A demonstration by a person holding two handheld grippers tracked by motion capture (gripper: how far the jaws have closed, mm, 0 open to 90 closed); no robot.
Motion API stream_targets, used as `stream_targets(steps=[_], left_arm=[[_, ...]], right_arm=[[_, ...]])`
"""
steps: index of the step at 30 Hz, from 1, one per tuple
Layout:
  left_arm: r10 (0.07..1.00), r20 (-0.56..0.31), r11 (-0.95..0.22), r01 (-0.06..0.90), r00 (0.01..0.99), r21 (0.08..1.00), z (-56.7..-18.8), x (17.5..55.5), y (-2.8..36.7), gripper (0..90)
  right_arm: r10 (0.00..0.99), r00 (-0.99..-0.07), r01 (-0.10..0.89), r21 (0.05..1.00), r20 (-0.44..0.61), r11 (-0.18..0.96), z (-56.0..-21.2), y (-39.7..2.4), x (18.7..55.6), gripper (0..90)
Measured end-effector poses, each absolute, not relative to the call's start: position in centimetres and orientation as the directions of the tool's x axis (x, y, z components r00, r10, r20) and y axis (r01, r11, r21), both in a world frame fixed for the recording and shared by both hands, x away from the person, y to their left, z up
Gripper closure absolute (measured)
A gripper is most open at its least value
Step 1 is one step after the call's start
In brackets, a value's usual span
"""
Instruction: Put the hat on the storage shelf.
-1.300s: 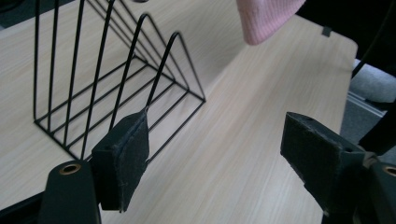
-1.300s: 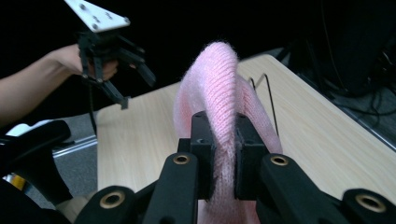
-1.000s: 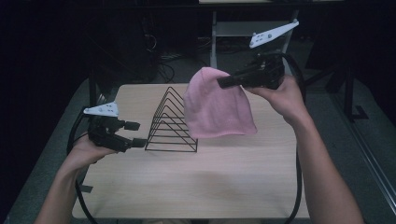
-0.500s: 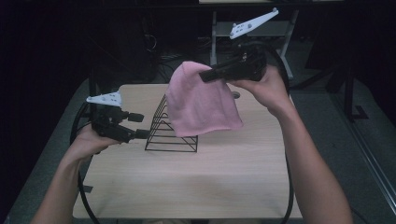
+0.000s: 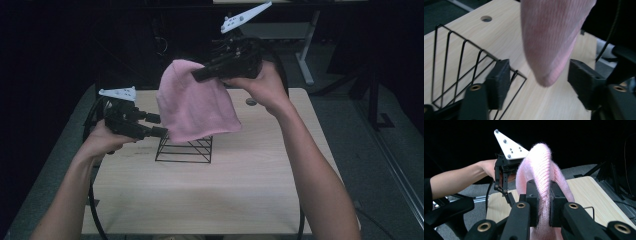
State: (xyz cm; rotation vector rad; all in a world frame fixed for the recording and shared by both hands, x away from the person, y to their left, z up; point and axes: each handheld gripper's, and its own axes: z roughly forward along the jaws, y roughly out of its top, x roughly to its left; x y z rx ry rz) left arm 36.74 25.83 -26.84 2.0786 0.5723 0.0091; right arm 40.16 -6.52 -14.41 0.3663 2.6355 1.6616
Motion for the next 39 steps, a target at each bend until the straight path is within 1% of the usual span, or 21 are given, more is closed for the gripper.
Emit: stream_targets(steps=[1, 2, 3, 4, 6, 9, 12, 18, 23, 26, 32, 39], left_arm=[[0.401, -0.215, -0.443, 0.394, 0.891, 0.805, -26.8, 36.7, 25.8, 41.4], [0.391, -0.218, -0.441, 0.39, 0.894, 0.809, -26.8, 36.9, 26.0, 41.4], [0.389, -0.233, -0.429, 0.399, 0.891, 0.81, -26.7, 37.0, 26.1, 55.4], [0.388, -0.241, -0.427, 0.405, 0.89, 0.808, -26.6, 37.1, 26.3, 58.3], [0.391, -0.235, -0.425, 0.401, 0.89, 0.811, -26.4, 37.4, 26.6, 69.1], [0.401, -0.228, -0.425, 0.401, 0.887, 0.812, -26.2, 37.7, 27.0, 76.4], [0.421, -0.216, -0.421, 0.401, 0.881, 0.814, -26.0, 38.1, 27.3, 80.5], [0.475, -0.171, -0.427, 0.396, 0.863, 0.813, -25.8, 38.8, 27.8, 83.0], [0.52, -0.154, -0.435, 0.416, 0.84, 0.799, -26.1, 39.8, 28.2, 83.1], [0.536, -0.153, -0.431, 0.425, 0.83, 0.796, -26.3, 40.2, 28.3, 83.1], [0.56, -0.121, -0.451, 0.424, 0.819, 0.785, -26.8, 40.8, 28.4, 83.0], [0.583, -0.099, -0.469, 0.433, 0.807, 0.77, -27.3, 41.3, 28.2, 82.9]], right_arm=[[0.199, -0.973, 0.194, 0.891, 0.12, 0.412, -14.4, -6.5, 40.2, 81.1], [0.197, -0.973, 0.191, 0.892, 0.118, 0.41, -14.4, -6.4, 40.3, 81.1], [0.196, -0.974, 0.19, 0.893, 0.117, 0.407, -14.4, -6.1, 40.5, 81.1], [0.197, -0.973, 0.192, 0.894, 0.119, 0.405, -14.4, -6.0, 40.6, 81.1], [0.199, -0.973, 0.19, 0.897, 0.118, 0.399, -14.4, -5.9, 40.8, 81.1], [0.206, -0.971, 0.195, 0.899, 0.12, 0.393, -14.5, -5.9, 41.2, 81.1], [0.213, -0.969, 0.201, 0.9, 0.126, 0.386, -14.7, -5.8, 41.6, 81.1], [0.245, -0.96, 0.221, 0.902, 0.134, 0.37, -15.3, -5.6, 42.8, 81.1], [0.272, -0.951, 0.243, 0.897, 0.146, 0.369, -16.3, -5.1, 44.2, 81.1], [0.282, -0.947, 0.252, 0.897, 0.152, 0.363, -16.7, -4.9, 44.7, 81.2], [0.294, -0.944, 0.257, 0.893, 0.15, 0.37, -17.6, -4.5, 45.7, 81.2], [0.299, -0.94, 0.269, 0.895, 0.164, 0.356, -18.5, -4.5, 46.1, 81.1]])
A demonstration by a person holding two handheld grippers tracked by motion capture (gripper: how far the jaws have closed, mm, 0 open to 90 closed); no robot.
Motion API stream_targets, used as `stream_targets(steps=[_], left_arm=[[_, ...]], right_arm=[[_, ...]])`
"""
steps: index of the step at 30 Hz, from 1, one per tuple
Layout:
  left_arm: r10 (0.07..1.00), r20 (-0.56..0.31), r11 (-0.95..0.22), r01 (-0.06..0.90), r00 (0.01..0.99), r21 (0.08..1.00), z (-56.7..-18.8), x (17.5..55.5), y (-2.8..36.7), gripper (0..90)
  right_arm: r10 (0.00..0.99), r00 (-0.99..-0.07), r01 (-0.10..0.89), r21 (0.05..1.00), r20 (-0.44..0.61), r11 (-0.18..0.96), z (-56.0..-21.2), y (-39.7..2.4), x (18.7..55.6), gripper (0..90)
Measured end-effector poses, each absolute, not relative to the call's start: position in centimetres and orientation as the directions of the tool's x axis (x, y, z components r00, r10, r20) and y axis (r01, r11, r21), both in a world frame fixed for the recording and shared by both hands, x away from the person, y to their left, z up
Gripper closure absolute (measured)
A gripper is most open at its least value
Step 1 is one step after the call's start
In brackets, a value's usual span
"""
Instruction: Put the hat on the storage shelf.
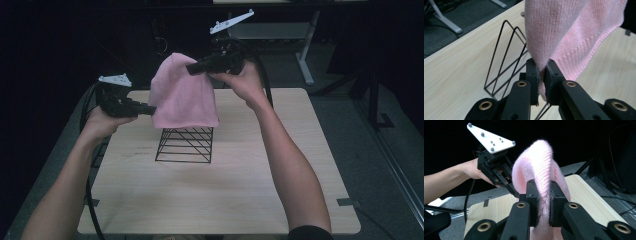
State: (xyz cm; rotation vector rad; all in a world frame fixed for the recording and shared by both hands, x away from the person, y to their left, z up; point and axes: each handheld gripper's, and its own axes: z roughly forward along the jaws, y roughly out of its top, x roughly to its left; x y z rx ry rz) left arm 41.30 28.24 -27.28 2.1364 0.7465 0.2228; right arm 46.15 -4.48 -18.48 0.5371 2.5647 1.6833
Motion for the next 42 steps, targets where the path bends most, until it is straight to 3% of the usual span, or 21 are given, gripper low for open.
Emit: stream_targets(steps=[17, 42], left_arm=[[0.589, -0.048, -0.541, 0.438, 0.807, 0.718, -28.4, 41.8, 27.4, 82.7], [0.586, -0.039, -0.555, 0.435, 0.81, 0.709, -29.5, 39.7, 28.8, 82.8]], right_arm=[[0.289, -0.943, 0.272, 0.886, 0.167, 0.375, -20.3, -4.3, 45.7, 80.9], [0.237, -0.956, 0.257, 0.878, 0.171, 0.403, -21.6, -3.2, 44.5, 80.3]])
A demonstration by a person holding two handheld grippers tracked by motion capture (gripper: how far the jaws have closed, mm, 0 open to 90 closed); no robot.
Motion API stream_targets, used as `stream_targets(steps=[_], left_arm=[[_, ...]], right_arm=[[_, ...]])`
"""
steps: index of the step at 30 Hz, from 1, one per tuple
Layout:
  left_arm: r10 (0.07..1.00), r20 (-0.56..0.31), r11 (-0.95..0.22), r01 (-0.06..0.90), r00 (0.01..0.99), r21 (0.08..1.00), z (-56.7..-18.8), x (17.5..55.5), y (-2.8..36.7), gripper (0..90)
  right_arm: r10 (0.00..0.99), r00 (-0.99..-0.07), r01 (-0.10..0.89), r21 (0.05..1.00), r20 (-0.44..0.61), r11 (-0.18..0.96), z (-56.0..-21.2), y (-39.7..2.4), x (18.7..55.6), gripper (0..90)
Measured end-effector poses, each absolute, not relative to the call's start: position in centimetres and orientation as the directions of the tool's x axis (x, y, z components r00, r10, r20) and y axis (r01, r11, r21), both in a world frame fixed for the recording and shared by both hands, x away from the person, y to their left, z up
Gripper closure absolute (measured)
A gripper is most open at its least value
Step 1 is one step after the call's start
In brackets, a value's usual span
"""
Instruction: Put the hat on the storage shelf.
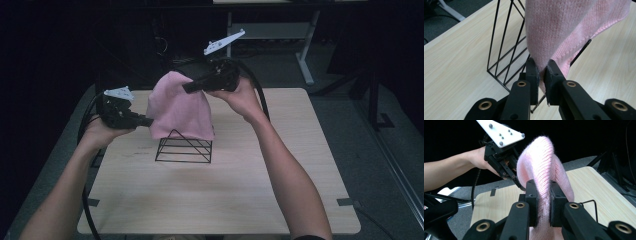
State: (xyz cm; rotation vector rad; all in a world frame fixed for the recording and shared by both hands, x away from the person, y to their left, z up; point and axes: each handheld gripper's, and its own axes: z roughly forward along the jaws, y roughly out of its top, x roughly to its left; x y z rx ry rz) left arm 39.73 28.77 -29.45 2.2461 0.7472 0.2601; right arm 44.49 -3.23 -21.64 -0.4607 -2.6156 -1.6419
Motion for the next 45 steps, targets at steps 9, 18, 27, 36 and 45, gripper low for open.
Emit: stream_targets(steps=[9, 18, 27, 36, 45], left_arm=[[0.594, -0.016, -0.579, 0.441, 0.805, 0.685, -30.0, 39.7, 28.7, 83.0], [0.597, -0.016, -0.59, 0.453, 0.802, 0.668, -30.9, 39.5, 28.8, 83.0], [0.596, -0.019, -0.6, 0.462, 0.802, 0.653, -32.0, 39.4, 29.1, 83.0], [0.601, -0.016, -0.615, 0.476, 0.799, 0.629, -33.1, 39.2, 28.9, 83.1], [0.592, -0.002, -0.646, 0.476, 0.806, 0.597, -34.7, 39.2, 28.5, 83.1]], right_arm=[[0.219, -0.958, 0.265, 0.872, 0.187, 0.411, -22.6, -3.0, 44.2, 79.9], [0.223, -0.954, 0.277, 0.866, 0.198, 0.416, -23.9, -3.0, 44.2, 79.9], [0.216, -0.955, 0.278, 0.857, 0.201, 0.433, -25.0, -2.4, 44.1, 79.9], [0.211, -0.951, 0.301, 0.841, 0.227, 0.449, -26.1, -2.2, 43.9, 79.7], [0.208, -0.951, 0.302, 0.826, 0.228, 0.475, -27.8, -2.0, 43.7, 79.4]])
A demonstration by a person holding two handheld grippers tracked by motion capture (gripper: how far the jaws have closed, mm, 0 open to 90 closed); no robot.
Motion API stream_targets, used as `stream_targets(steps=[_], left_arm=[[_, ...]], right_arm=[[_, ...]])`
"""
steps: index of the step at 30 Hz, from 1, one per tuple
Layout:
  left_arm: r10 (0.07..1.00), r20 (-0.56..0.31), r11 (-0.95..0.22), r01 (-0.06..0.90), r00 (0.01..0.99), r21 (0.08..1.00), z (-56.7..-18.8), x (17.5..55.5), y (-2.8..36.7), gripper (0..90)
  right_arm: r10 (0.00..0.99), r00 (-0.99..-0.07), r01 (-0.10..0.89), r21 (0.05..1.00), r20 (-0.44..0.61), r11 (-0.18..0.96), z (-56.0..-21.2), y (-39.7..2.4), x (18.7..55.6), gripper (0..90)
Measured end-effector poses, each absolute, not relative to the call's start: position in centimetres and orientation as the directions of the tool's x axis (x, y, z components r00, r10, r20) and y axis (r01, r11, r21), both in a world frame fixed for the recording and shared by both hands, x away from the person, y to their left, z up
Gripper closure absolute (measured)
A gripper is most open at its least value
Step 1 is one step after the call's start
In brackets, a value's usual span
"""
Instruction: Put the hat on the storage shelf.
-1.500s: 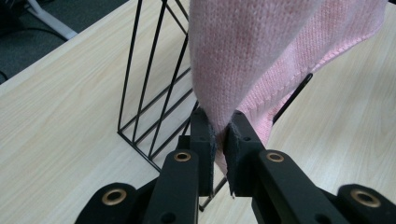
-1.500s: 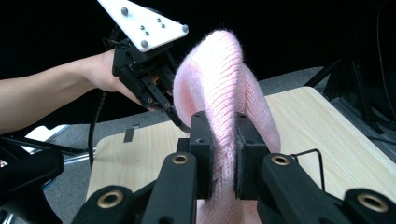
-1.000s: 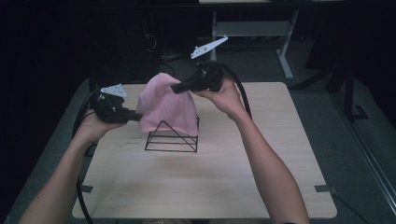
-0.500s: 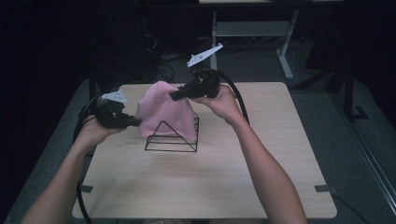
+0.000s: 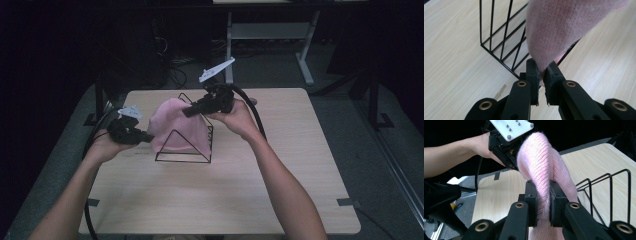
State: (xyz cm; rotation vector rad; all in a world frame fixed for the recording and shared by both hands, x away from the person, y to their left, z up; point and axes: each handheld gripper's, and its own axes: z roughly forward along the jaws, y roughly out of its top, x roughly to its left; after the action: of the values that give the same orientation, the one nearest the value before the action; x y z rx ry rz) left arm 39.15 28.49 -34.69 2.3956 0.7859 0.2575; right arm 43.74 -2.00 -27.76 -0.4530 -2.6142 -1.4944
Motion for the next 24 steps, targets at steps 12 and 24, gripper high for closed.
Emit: stream_targets(steps=[12, 24], left_arm=[[0.598, 0.008, -0.658, 0.486, 0.801, 0.575, -36.0, 39.1, 28.3, 83.3], [0.597, 0.034, -0.694, 0.494, 0.802, 0.524, -37.1, 39.4, 27.7, 83.7]], right_arm=[[0.203, -0.945, 0.323, 0.817, 0.255, 0.478, -29.6, -2.0, 43.4, 79.2], [0.194, -0.94, 0.34, 0.802, 0.28, 0.492, -31.2, -1.9, 43.4, 78.8]])
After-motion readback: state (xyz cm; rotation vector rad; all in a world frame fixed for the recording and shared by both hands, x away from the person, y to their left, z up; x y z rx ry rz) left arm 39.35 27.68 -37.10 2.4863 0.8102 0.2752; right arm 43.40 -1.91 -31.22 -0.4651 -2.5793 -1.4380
